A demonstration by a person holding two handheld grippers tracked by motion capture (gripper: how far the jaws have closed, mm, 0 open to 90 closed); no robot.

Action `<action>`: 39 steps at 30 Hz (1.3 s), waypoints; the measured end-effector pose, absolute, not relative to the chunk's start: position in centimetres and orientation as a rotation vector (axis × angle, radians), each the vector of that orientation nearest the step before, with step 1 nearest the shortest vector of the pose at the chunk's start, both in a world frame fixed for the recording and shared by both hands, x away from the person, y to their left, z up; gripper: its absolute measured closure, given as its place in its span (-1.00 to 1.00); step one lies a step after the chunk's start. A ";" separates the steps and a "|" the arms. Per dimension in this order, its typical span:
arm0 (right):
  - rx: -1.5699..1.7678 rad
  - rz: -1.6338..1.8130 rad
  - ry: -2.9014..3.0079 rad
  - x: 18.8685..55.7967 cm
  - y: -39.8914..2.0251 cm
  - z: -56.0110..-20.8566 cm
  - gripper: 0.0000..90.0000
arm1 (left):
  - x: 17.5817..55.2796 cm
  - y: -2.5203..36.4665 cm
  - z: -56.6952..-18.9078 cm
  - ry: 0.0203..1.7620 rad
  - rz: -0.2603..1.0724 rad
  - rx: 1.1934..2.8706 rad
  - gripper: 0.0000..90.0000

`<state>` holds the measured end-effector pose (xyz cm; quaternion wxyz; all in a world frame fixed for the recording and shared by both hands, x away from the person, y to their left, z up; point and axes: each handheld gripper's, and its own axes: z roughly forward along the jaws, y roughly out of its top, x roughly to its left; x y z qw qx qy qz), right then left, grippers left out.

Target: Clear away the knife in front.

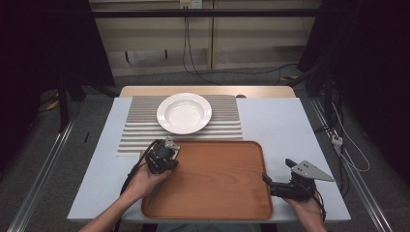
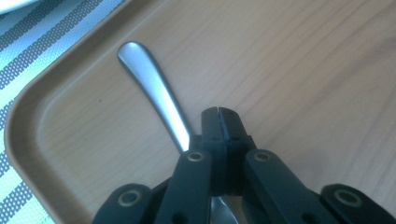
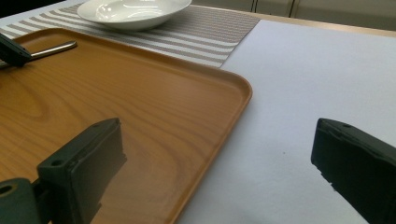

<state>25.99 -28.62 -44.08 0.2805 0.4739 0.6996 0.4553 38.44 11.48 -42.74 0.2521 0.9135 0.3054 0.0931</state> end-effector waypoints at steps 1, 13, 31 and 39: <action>1.271 1.221 1.875 26.0 -28.6 -44.1 -0.95 | 38.4 11.6 -42.7 0.840 0.250 2.484 1.00; 1.269 1.224 1.878 25.9 -28.6 -44.1 -0.95 | 38.5 13.2 -42.7 0.872 0.243 2.471 1.00; 1.271 1.221 1.876 26.0 -28.6 -44.1 -0.95 | 38.5 14.3 -42.5 0.949 0.278 2.481 1.00; 1.269 1.219 1.878 26.0 -28.5 -44.1 -0.95 | 38.5 15.0 -42.6 0.981 0.284 2.465 1.00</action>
